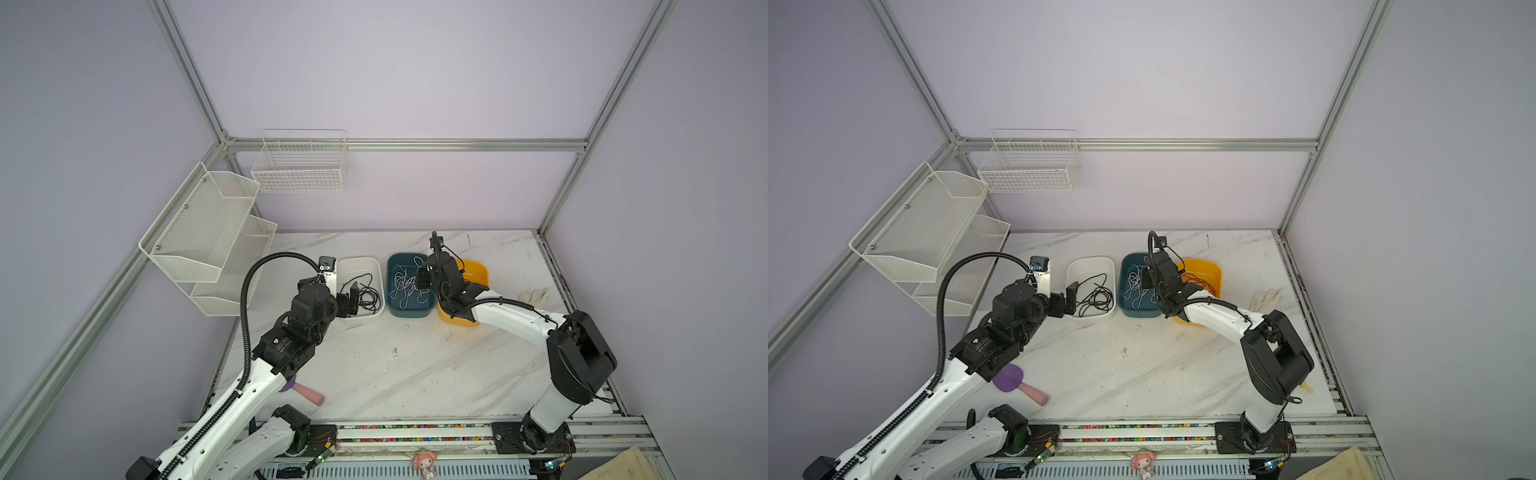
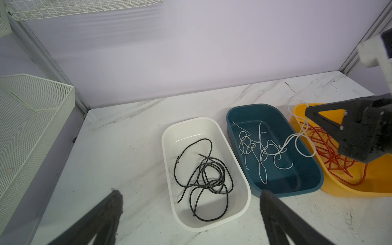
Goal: Untangle the cables
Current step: 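Carry the thin white strands into the teal tub with the right gripper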
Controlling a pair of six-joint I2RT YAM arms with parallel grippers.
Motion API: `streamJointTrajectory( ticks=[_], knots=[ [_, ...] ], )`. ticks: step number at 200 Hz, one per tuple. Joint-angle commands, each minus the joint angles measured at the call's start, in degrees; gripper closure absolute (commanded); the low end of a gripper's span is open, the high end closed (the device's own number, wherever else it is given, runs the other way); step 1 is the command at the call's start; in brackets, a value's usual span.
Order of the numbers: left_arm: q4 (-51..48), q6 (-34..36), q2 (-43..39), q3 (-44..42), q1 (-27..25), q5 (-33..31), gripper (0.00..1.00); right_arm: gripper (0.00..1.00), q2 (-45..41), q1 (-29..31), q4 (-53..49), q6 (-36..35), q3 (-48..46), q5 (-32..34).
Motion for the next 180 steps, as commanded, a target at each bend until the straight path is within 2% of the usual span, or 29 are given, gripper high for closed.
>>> streamJointTrajectory(
  ticks=[1, 91, 140, 180],
  knots=[
    [2.36, 0.89, -0.14, -2.14, 0.06, 0.14, 0.0, 1.0, 2.79, -0.55, 2.48, 1.32, 1.01, -0.81],
    [2.26, 1.12, 0.11, -2.2, -0.28, -0.17, 0.0, 1.0, 10.04, -1.56, 3.95, 1.6, 2.39, -3.27],
    [2.28, 1.22, 0.28, -2.22, -0.35, -0.12, 0.0, 0.84, 8.46, -1.69, 3.81, 1.76, 2.13, -3.76],
    [2.16, 1.26, 0.22, -2.27, -0.36, -0.04, 0.0, 0.79, 6.86, -1.69, 3.28, 1.79, 2.28, -4.53]
  ],
)
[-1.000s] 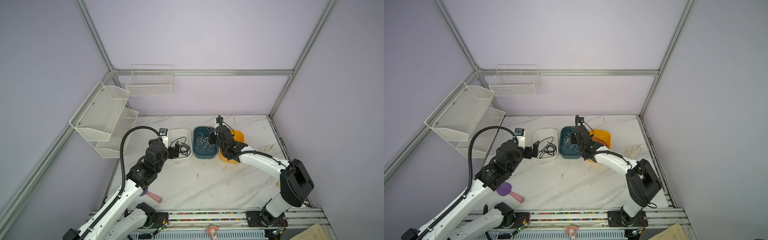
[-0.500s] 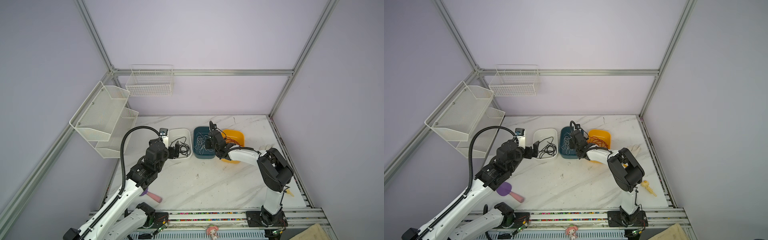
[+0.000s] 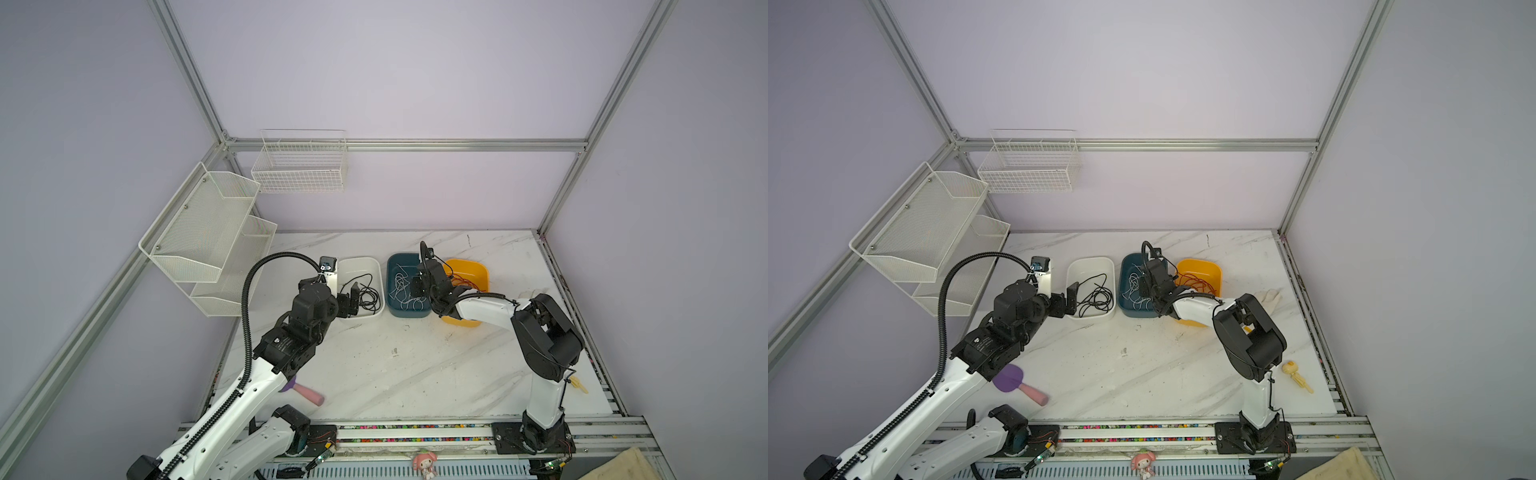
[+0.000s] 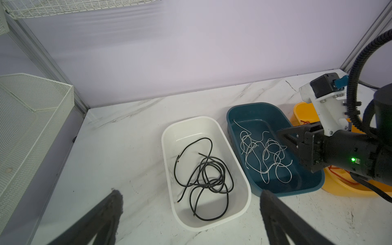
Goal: Untangle the cables
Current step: 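Open the right gripper to drop the strands into the teal tub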
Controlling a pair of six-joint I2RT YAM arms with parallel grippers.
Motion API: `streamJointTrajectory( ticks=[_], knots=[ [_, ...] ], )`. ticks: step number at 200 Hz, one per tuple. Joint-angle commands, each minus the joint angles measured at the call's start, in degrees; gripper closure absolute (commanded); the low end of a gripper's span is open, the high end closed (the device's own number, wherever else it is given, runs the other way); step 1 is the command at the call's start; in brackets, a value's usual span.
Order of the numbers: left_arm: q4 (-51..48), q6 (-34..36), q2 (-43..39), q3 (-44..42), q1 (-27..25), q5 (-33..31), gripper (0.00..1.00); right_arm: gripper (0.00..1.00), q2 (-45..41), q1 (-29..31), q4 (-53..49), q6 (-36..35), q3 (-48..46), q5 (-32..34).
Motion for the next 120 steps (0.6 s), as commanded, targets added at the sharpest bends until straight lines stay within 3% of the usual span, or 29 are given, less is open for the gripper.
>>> streamJointTrajectory(
  ticks=[1, 33, 86, 120],
  knots=[
    [2.15, 1.14, -0.19, -2.27, -0.28, -0.11, 0.0, 0.79, -2.9, -0.21, 0.56, 0.06, 1.24, -0.61],
    [2.15, 1.2, -0.2, -2.27, -0.21, -0.11, 0.0, 0.71, -5.93, -0.21, 0.06, -0.37, 1.55, -0.8],
    [2.19, 1.18, -0.14, -2.26, -0.41, -0.02, 0.0, 0.46, -12.75, -0.21, -1.93, -1.82, 1.7, -0.09],
    [2.2, 1.2, 0.19, -2.36, -0.45, -0.26, 0.0, 0.36, -17.88, -0.2, -2.11, -3.06, 0.25, 1.83]
  ],
)
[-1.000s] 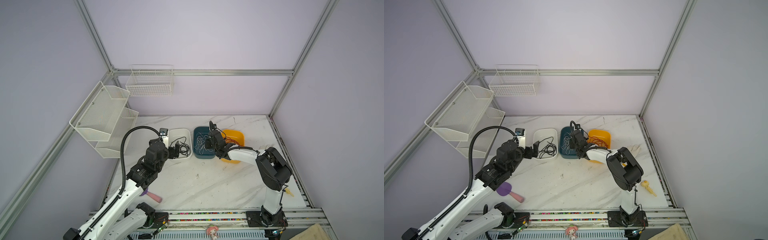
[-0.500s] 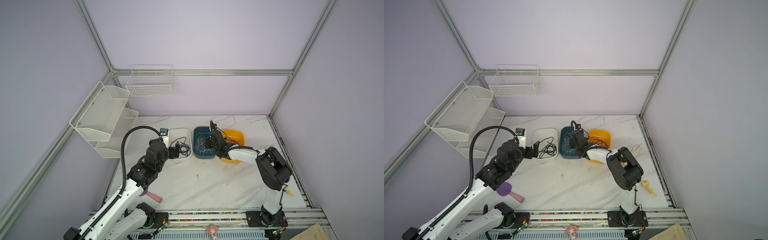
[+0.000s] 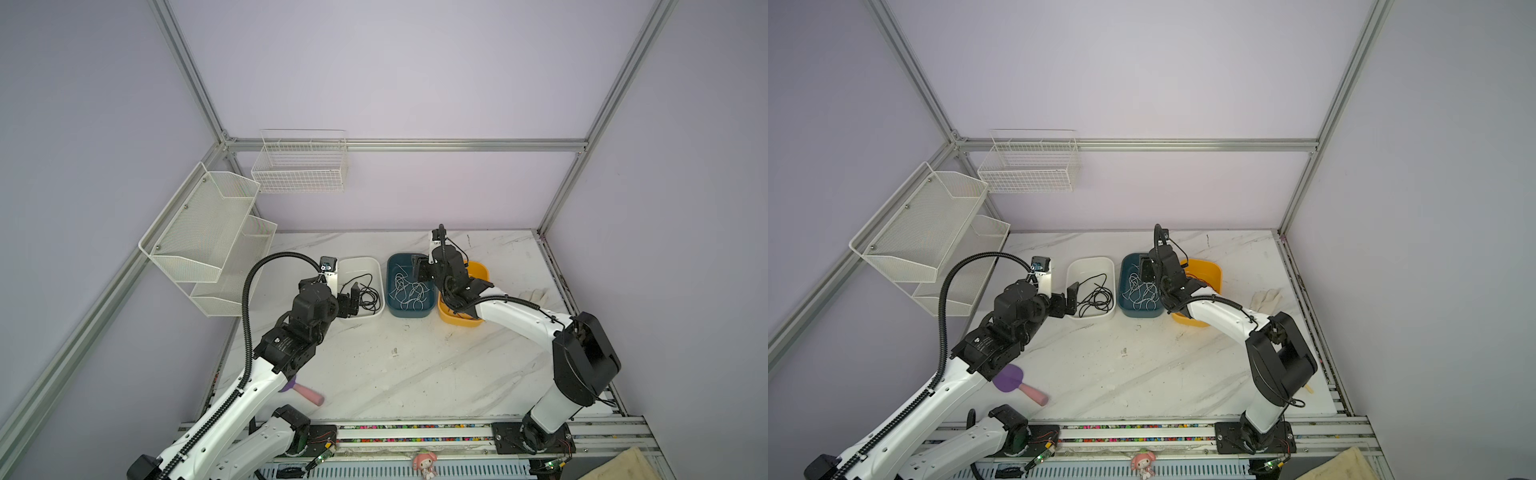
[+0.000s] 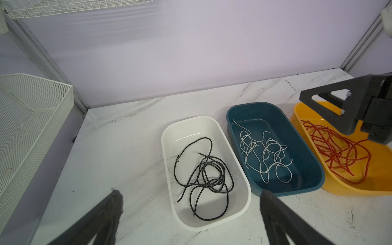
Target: Untangle the cables
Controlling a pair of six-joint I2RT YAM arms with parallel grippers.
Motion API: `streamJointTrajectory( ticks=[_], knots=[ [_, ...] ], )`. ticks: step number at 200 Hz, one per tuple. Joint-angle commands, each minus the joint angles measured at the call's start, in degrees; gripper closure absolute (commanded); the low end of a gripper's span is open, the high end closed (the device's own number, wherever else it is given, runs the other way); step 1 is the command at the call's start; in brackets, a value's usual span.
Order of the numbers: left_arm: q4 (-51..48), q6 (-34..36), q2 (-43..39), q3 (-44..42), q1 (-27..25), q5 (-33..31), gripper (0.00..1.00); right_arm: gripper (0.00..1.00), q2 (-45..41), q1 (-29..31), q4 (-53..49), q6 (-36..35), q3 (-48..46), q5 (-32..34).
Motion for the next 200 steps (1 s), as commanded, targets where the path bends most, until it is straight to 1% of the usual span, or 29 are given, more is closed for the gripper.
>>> streamJointTrajectory(
  ticks=[1, 26, 46, 55, 63, 67, 74, 77, 80, 103, 123, 138, 160, 173, 186, 200],
  knots=[
    [2.17, 1.13, 0.1, -2.36, -0.41, -0.23, 0.0, 0.36, -3.73, -0.2, -1.09, -1.55, -0.57, 1.94],
    [2.08, 1.14, 0.46, -2.37, -0.44, -0.45, 0.0, 0.28, -8.12, -0.23, -0.92, -2.6, -2.16, 4.12],
    [2.06, 0.72, 0.24, -2.27, -0.52, -0.25, 0.0, 0.25, -11.9, -0.16, -0.49, -4.3, -3.52, 6.28],
    [2.21, 0.44, 0.12, -2.36, -0.47, -0.42, 0.0, 0.22, -13.76, -0.21, -0.07, -4.81, -4.39, 7.52],
    [2.11, 0.28, 0.27, -2.35, -0.63, -0.94, 0.0, 0.17, -14.98, -0.21, 0.21, -5.01, -5.13, 9.12],
    [2.0, -0.01, 0.39, -2.19, -0.64, -1.32, 0.0, 0.12, -16.42, -0.21, 0.51, -4.94, -5.61, 10.02],
    [1.71, -0.62, 0.57, -1.94, -0.69, -2.11, 0.0, 0.1, -18.2, -0.18, 1.24, -4.83, -6.51, 11.75],
    [1.61, -0.92, 0.64, -1.8, -0.71, -2.35, 0.0, 0.04, -18.89, -0.2, 1.45, -4.83, -6.88, 12.44],
    [1.55, -1.09, 0.7, -1.69, -0.72, -2.65, 0.0, 0.03, -19.55, -0.21, 1.72, -4.78, -7.17, 12.9],
    [1.3, -1.15, 0.74, -1.52, -0.72, -3.0, 0.0, 0.02, -23.73, -0.21, 3.99, -5.7, -9.89, 15.39],
    [2.27, -1.06, 0.23, -2.37, -0.71, -4.53, 0.0, 0.02, -26.06, -0.21, 4.98, -5.71, -11.92, 18.94],
    [3.25, -1.71, -0.23, -3.74, -0.72, -7.77, 0.0, 0.02, -27.55, -0.21, 5.79, -5.35, -13.87, 23.68],
    [7.4, -1.94, -1.49, -7.35, -0.77, -11.7, 0.0, 0.02, -30.18, -0.2, 11.57, -4.35, -19.78, 30.36],
    [10.23, -1.64, -1.89, -9.4, -0.72, -14.85, 0.0, 0.02, -31.56, -0.21, 16.91, -5.97, -23.99, 31.43],
    [12.25, -2.28, -1.65, -10.81, -0.72, -19.05, 0.0, 0.02, -31.88, -0.15, 22.51, -9.77, -27.73, 32.59],
    [13.94, -1.48, -1.12, -11.49, -0.41, -20.82, 0.0, 0.02, -31.41, -0.41, 25.11, -11.04, -29.48, 34.36]
  ],
)
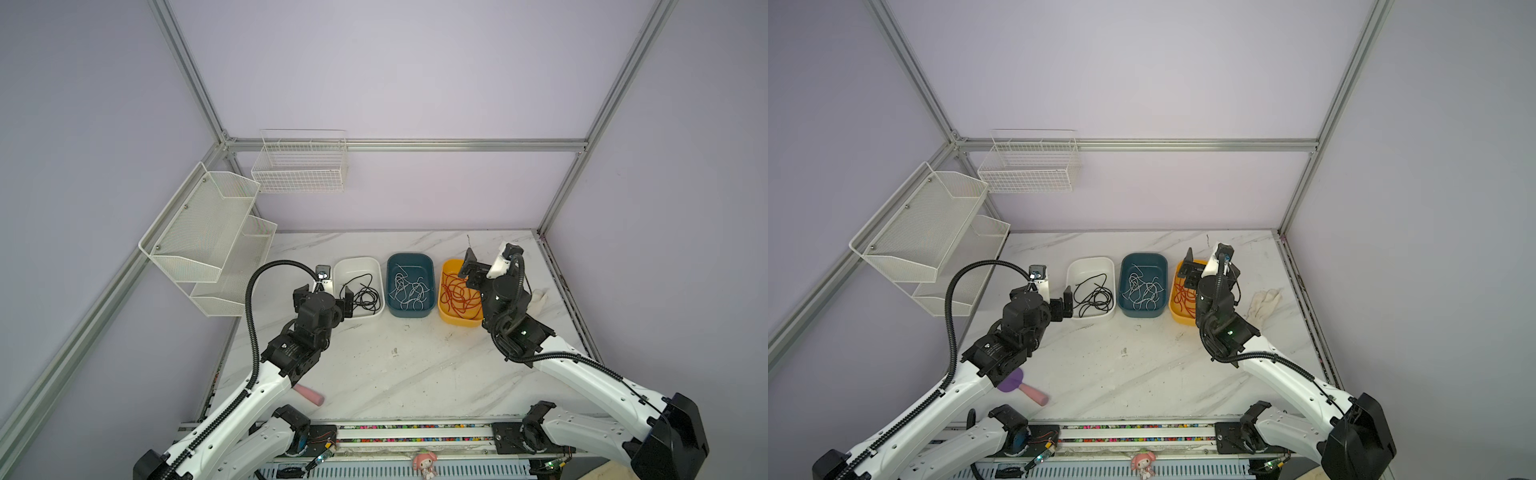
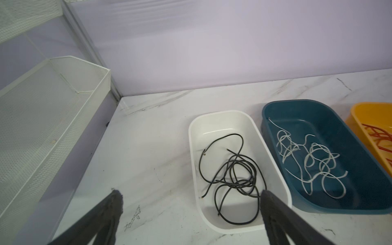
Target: Untangle the cables
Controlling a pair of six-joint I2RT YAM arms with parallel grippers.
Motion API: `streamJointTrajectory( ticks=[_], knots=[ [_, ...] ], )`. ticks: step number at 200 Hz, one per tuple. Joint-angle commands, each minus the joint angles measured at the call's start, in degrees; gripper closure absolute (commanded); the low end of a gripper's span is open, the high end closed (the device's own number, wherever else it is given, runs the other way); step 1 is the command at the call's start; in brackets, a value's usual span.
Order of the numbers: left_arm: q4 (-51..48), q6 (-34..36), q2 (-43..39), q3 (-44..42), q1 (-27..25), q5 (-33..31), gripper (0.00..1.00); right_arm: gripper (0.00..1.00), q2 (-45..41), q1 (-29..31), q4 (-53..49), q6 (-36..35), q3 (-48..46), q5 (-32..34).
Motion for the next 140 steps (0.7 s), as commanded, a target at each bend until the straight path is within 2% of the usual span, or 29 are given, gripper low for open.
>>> streamJointTrajectory(
  ticks=[1, 32, 63, 104, 120, 140],
  knots=[
    [7.51, -0.18, -0.31, -3.21, 0.0, -7.57, 0.0, 0.02, -0.01, -0.44, 10.31, -4.52, -3.28, 5.95],
    [12.14, 0.21, 1.06, -6.01, 3.74, -6.79, 0.0, 0.02, 2.5, -2.84, 11.58, -5.1, -4.3, 6.4],
    [16.15, -2.27, 2.88, -7.75, 12.73, -3.99, 0.0, 0.02, 1.89, -4.88, 11.59, -2.57, -5.78, 5.81],
    [32.95, 4.14, 6.21, -13.48, 20.99, -1.28, 0.0, 0.02, 1.1, -7.41, 11.59, 0.53, -6.66, 5.11],
    [38.41, 3.58, 9.08, -14.84, 24.15, -0.81, 0.0, 0.02, 1.64, -7.48, 11.57, 0.96, -6.74, 4.98],
    [48.07, 7.31, 13.46, -17.3, 26.48, 4.18, 0.0, 0.02, 2.47, -7.67, 11.59, 1.56, -6.67, 4.72]
  ],
)
